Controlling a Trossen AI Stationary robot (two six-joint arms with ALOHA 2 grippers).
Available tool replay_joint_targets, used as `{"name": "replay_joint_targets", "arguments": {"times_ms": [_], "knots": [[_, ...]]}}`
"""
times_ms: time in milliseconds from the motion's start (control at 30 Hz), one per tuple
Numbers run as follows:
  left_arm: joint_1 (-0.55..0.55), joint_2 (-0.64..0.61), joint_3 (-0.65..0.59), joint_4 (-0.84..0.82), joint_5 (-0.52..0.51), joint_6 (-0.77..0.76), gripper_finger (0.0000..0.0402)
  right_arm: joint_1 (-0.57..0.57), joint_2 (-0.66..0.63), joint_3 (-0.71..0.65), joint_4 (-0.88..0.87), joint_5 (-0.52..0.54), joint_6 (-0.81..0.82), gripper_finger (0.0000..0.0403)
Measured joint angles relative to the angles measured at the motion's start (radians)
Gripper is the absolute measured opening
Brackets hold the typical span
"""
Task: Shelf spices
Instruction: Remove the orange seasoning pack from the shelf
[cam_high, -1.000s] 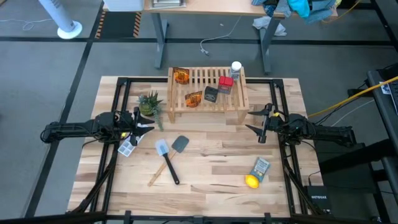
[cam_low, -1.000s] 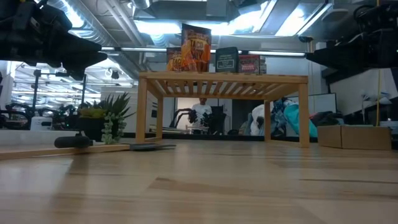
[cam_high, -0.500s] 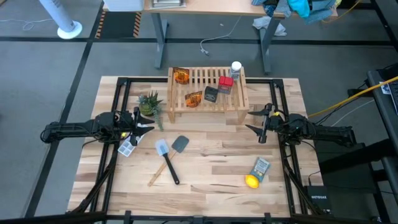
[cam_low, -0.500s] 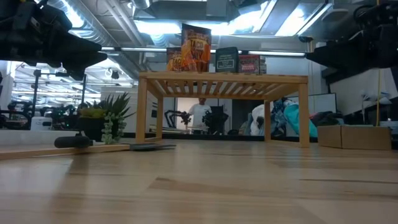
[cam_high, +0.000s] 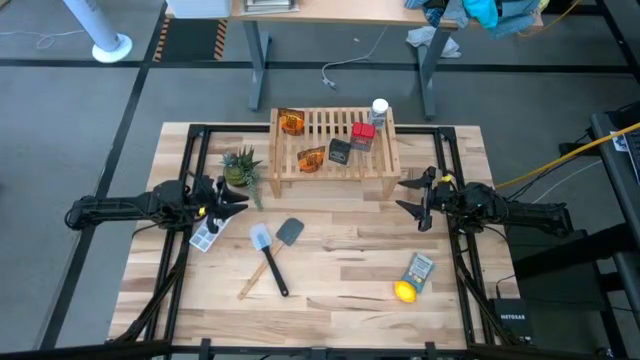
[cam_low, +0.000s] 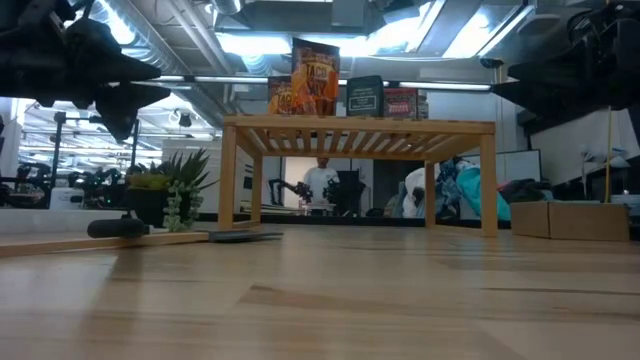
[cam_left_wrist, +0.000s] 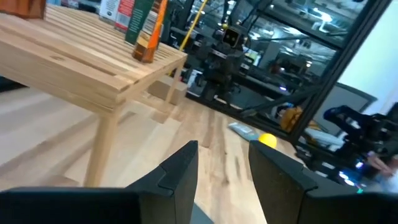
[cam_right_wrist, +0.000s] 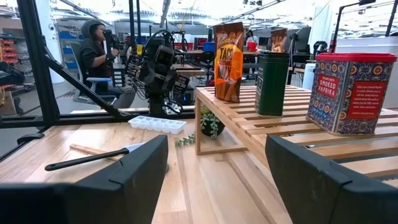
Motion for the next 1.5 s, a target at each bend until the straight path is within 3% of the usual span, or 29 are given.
{"name": "replay_joint_targets", "arguments": {"times_ms": [167, 367, 533, 700, 933, 1200, 1500], "knots": [[0.000, 0.002, 0.000, 0.034, 0.012, 0.043, 0.0137, 0.000, 0.000, 0.000, 0.000, 0.000, 0.000, 0.0277], [0.000, 0.078, 0.000, 0.216, 0.045, 0.185, 0.0137, 0.000, 0.000, 0.000, -0.001, 0.000, 0.030, 0.0277], [0.000, 0.228, 0.000, 0.384, 0.045, 0.221, 0.0147, 0.000, 0.000, 0.000, -0.002, 0.001, 0.046, 0.0277], [0.000, 0.432, 0.006, 0.500, 0.045, 0.250, 0.0186, 0.000, 0.000, 0.000, -0.002, 0.002, 0.046, 0.0277], [0.003, 0.692, 0.130, 0.663, 0.007, 0.471, 0.0231, 0.000, 0.000, 0.000, -0.004, 0.003, 0.046, 0.0277], [0.015, 0.888, 0.333, 0.612, -0.045, 0.620, 0.0230, 0.000, 0.002, 0.000, -0.007, 0.003, 0.046, 0.0277], [0.151, 1.095, 0.500, 0.545, -0.076, 0.646, 0.0224, 0.000, 0.002, 0.000, -0.021, 0.004, 0.046, 0.0277]]}}
